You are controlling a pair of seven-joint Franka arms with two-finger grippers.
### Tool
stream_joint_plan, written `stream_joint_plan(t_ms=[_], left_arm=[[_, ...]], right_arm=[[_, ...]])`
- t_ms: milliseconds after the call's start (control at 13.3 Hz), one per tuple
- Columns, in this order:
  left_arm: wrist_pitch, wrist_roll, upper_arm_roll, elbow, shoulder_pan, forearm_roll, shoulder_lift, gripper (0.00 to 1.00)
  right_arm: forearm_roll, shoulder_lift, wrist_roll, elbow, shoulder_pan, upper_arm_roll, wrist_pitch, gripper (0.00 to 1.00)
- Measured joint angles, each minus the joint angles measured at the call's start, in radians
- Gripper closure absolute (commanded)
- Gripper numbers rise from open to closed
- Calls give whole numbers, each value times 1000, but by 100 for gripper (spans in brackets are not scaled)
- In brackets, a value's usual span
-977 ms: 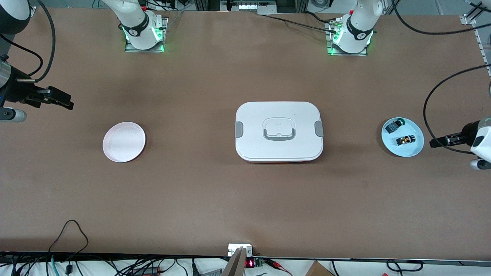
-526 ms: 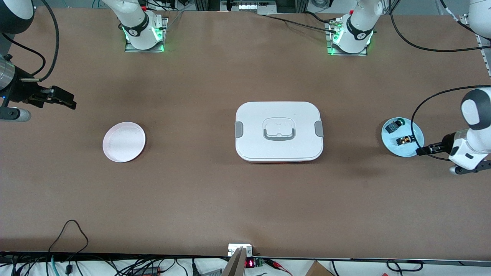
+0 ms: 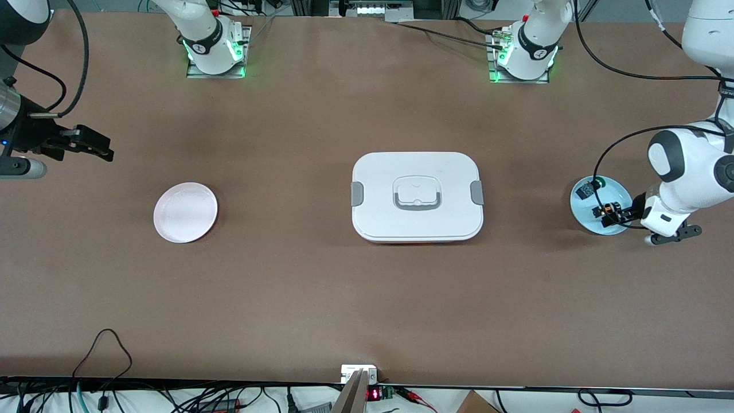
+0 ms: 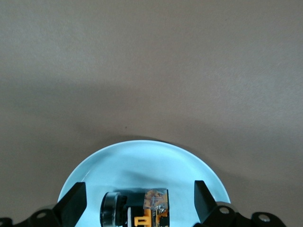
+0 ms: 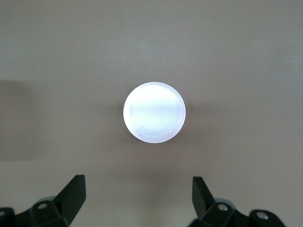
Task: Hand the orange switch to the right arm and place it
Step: 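Lower the left gripper onto the orange switch on the blue plate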
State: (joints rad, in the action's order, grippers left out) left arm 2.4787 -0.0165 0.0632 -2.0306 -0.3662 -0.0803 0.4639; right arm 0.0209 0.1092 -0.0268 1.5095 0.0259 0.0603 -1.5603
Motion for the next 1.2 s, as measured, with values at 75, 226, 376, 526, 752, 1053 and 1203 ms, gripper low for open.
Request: stream_joint_plan(t_ms=[75,226,376,526,752,1053,1203], left_arm=[[2,0,0,-3,-1,0,0,0],[2,0,0,-7,-2,0,0,0],[2,0,0,-15,-4,0,0,0],[2,0,0,-26,-7,0,0,0],[2,1,0,-46,-8,0,0,0],[14,5,0,-59,-8,0,0,0],[28,12,0,-63,-8,0,3,0]], right_arm=[[2,0,0,0,-3,0,2,0],[-23,5,0,0,-5,0,4,0],[-65,7,0,0,-4,-4,6,0],[-85,8,0,0,-4,-9,13,0],[-193,15,0,1,9,-14,46,0],[-232,30,6,1,22,-18,63,0],[-273,39,6,1,22,-17,72,0]])
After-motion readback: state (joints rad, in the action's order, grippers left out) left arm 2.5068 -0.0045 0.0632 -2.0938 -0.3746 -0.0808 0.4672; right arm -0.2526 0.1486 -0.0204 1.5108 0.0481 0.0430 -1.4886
